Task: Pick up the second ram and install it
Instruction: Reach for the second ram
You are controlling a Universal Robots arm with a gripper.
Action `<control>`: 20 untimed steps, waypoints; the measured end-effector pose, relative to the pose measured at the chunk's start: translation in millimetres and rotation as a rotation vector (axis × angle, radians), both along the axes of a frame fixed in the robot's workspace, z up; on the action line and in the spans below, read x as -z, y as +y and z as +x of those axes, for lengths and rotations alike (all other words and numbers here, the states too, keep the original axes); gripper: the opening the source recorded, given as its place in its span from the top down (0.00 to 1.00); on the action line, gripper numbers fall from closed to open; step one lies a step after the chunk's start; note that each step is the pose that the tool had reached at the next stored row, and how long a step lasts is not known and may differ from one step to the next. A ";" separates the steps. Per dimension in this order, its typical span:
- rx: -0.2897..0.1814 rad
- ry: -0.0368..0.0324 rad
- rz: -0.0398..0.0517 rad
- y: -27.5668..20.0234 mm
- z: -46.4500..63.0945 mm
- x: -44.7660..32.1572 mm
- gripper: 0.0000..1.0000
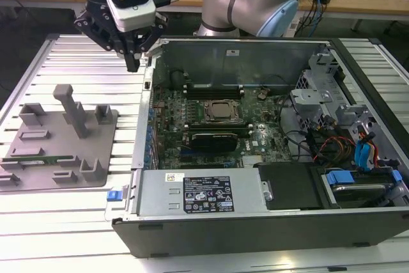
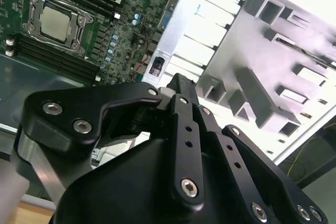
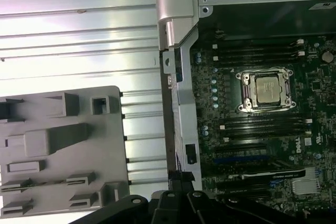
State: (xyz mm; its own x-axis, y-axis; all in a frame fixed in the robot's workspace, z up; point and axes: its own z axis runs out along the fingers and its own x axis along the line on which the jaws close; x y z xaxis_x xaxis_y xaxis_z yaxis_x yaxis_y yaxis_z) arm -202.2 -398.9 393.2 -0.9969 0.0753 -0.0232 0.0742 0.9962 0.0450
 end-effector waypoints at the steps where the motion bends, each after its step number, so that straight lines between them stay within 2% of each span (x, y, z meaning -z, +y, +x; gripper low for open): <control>1: 0.000 -0.0001 0.0000 0.0 -1.2 0.0 0.92; 12: 0.000 -0.0001 0.0001 0.0 -25.2 0.1 0.92; 20: 0.000 -0.0001 0.0000 0.0 -38.3 0.1 0.92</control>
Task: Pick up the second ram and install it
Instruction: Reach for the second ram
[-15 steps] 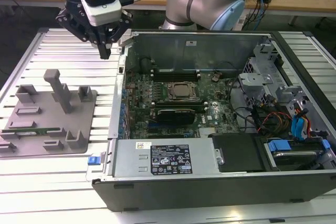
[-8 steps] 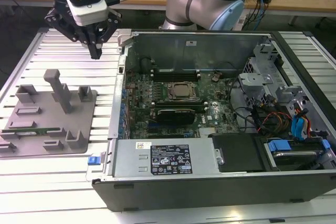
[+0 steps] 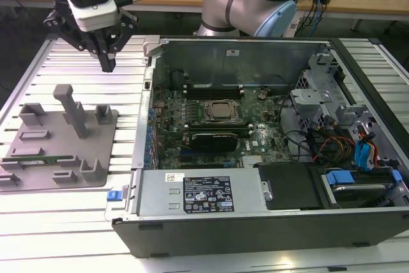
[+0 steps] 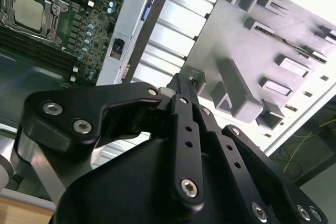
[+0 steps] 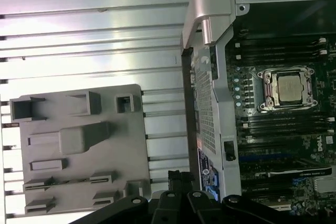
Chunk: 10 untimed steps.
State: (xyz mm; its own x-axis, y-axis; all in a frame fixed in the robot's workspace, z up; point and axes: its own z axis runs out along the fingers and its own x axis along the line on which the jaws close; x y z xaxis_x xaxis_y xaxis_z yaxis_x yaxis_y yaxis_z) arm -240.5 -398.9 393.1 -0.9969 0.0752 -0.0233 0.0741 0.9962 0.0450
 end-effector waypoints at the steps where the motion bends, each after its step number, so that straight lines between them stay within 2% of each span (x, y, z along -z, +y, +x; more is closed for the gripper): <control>1: 0.000 0.0000 0.0001 0.0 -0.8 0.0 0.92; 10: 0.000 0.0001 0.0000 0.0 -10.7 0.1 0.92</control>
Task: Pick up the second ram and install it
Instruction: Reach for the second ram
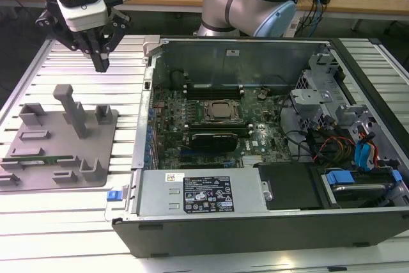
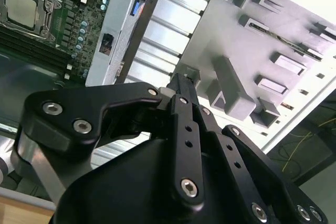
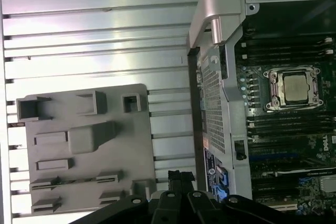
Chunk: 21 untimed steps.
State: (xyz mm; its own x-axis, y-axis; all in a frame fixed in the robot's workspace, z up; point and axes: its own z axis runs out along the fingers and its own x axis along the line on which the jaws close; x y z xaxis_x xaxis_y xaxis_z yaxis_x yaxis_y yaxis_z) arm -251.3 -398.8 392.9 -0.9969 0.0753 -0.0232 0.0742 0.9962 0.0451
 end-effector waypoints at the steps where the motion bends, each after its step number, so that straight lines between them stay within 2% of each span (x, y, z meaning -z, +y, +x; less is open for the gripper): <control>1: 0.000 -0.0001 0.0000 0.0 -1.0 0.1 0.92; 12: 0.000 0.0000 -0.0001 0.0 -27.3 2.2 0.92; 21: 0.000 -0.0001 0.0000 -0.4 -40.0 5.1 0.92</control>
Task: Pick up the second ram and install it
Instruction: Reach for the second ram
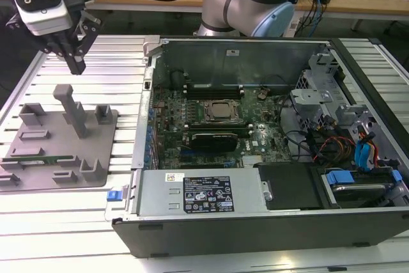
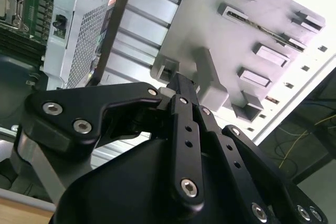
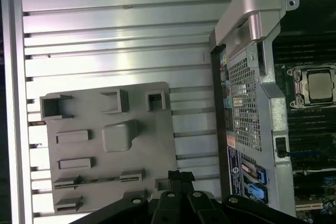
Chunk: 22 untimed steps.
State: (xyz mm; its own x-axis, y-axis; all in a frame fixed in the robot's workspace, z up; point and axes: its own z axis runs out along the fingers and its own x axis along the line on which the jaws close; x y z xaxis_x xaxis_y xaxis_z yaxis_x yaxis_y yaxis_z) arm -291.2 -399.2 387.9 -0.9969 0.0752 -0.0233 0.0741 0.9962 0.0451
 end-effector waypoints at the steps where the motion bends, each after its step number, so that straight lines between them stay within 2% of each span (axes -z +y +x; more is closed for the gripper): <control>1: 0.000 0.0000 0.0000 0.0 -1.6 0.3 0.92; 9: 0.000 0.0000 0.0000 -0.3 -23.1 3.2 0.92; 14: 0.000 0.0000 0.0000 -0.5 -31.7 4.3 0.92; 22: 0.000 0.0000 0.0000 -0.7 -58.0 7.3 0.92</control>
State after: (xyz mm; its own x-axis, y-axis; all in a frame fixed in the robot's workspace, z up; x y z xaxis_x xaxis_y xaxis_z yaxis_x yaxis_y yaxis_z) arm -349.2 -399.9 380.6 -0.9969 0.0752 -0.0233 0.0741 0.9962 0.0450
